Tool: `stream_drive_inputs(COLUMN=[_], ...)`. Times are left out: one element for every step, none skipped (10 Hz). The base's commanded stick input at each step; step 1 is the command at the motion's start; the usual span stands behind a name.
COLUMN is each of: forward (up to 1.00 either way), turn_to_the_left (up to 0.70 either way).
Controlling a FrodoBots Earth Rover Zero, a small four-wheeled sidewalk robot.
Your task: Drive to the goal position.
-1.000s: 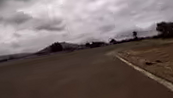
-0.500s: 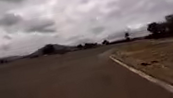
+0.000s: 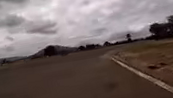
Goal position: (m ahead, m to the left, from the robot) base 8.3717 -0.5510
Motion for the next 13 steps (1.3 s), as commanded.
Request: stream_drive_inputs(forward=[0.50,0.50,0.50,0.50,0.50,0.50,0.50,0.50,0.50,0.50,0.50,0.50,0.50], turn_to_the_left=[0.00,0.00,0.00,-0.11,-0.35,-0.50,-0.50,-0.50,-0.50,-0.50,0.00,0.00,0.00])
